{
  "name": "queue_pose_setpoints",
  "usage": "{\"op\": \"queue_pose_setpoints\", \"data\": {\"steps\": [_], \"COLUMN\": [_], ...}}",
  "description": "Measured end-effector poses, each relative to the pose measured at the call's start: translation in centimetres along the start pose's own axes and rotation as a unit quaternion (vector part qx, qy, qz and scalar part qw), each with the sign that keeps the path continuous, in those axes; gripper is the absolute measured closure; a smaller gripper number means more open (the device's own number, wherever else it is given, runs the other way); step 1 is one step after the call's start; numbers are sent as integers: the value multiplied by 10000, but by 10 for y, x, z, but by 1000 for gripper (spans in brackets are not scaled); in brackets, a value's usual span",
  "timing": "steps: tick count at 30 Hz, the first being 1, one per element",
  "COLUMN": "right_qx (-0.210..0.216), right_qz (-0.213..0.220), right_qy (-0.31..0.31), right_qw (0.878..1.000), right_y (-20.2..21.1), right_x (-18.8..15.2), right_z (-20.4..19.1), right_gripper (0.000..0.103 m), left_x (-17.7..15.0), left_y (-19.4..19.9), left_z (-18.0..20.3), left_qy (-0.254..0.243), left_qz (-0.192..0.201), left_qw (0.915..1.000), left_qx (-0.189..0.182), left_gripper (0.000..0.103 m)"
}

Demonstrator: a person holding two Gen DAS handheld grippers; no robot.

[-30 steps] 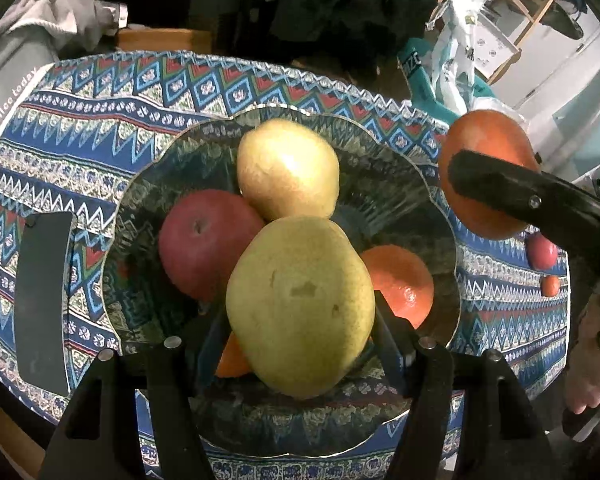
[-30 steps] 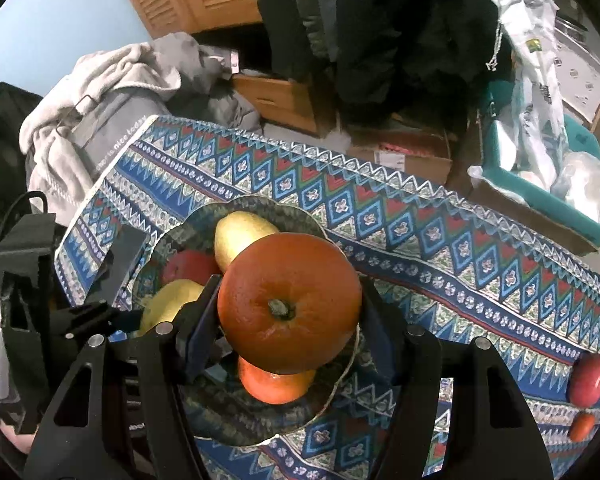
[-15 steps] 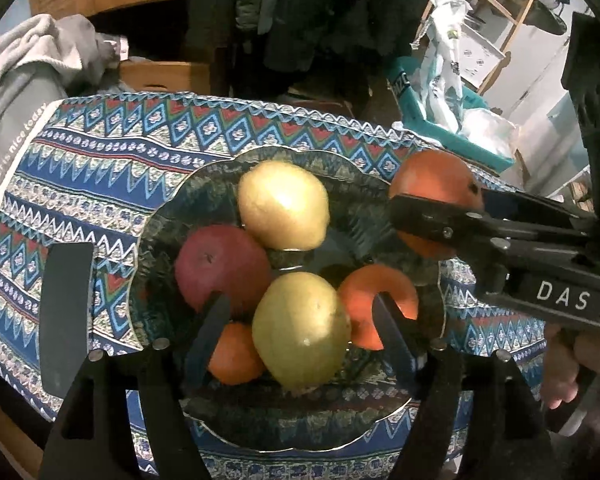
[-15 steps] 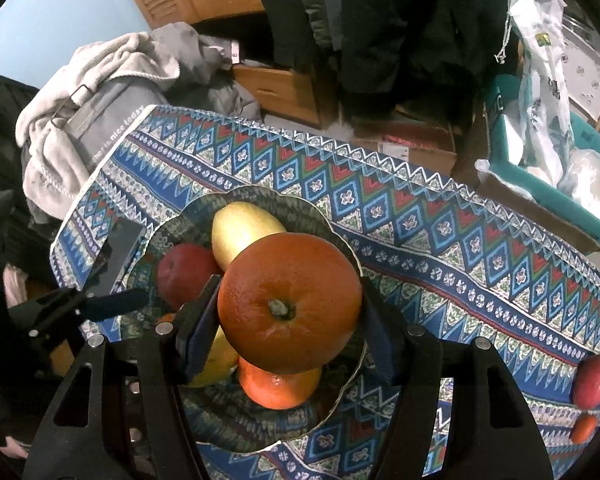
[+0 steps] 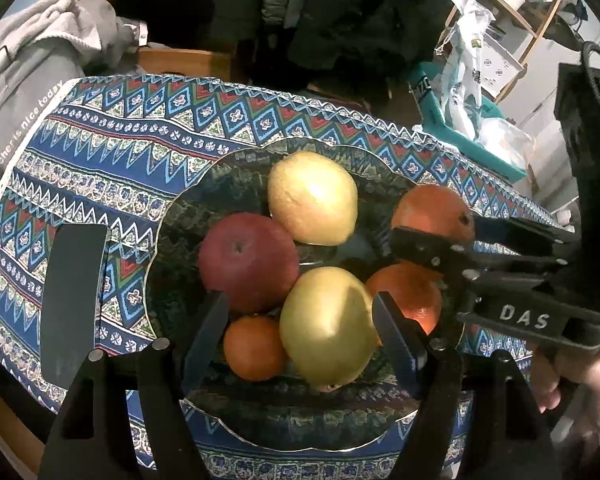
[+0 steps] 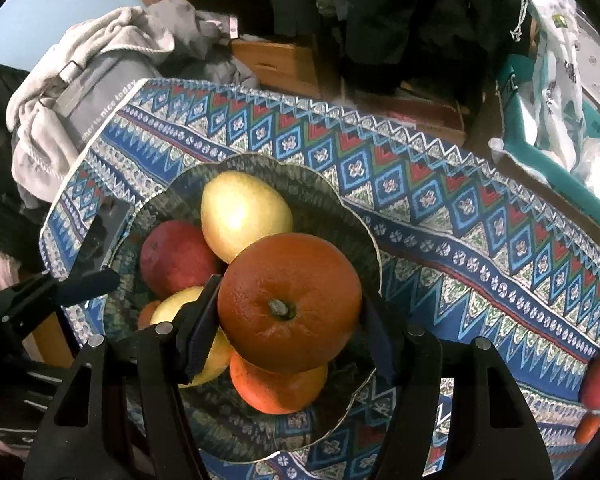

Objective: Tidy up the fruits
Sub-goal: 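Open both grippers and pull both tools back from the plate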

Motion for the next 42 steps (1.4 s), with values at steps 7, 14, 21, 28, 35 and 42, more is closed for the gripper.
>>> {"op": "queue_pose_setpoints", "data": {"steps": [7,14,21,28,35,42], "right_qx": [49,117,76,-171,-376,-592], "right_qz": [58,260,557,880,1150,1374], "right_qy": [-111,-162,-322,-373,-329,-378], "right_qw": [9999,9995,9979,9953,9921,9880], "right_y": [3,23,55,93,126,159], "right_x": [1,4,6,2,-7,-23], "right_z": [3,5,14,26,31,43], "right_gripper": [36,36,36,34,32,29], "left_x": [1,2,3,8,10,10], "left_y": [3,12,23,49,74,91], "left_z": [2,9,18,35,56,82], "left_qy": [83,0,4,-97,-283,-562], "left_qz": [37,122,216,506,751,901], "left_qw": [9999,9999,9997,9985,9965,9941], "left_qx": [-58,-15,-96,-174,-231,-242], "left_gripper": [27,27,27,27,26,25]}}
Point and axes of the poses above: each gripper's, at about its wrist camera, not at the fingertips, and y roughly against the way its jaws point, z to its right, x to its top, the point moved 8 cm from there along -y, roughly the way its jaws point, and after that the axes turned 3 degrees about -z, right-handed, at the moved point
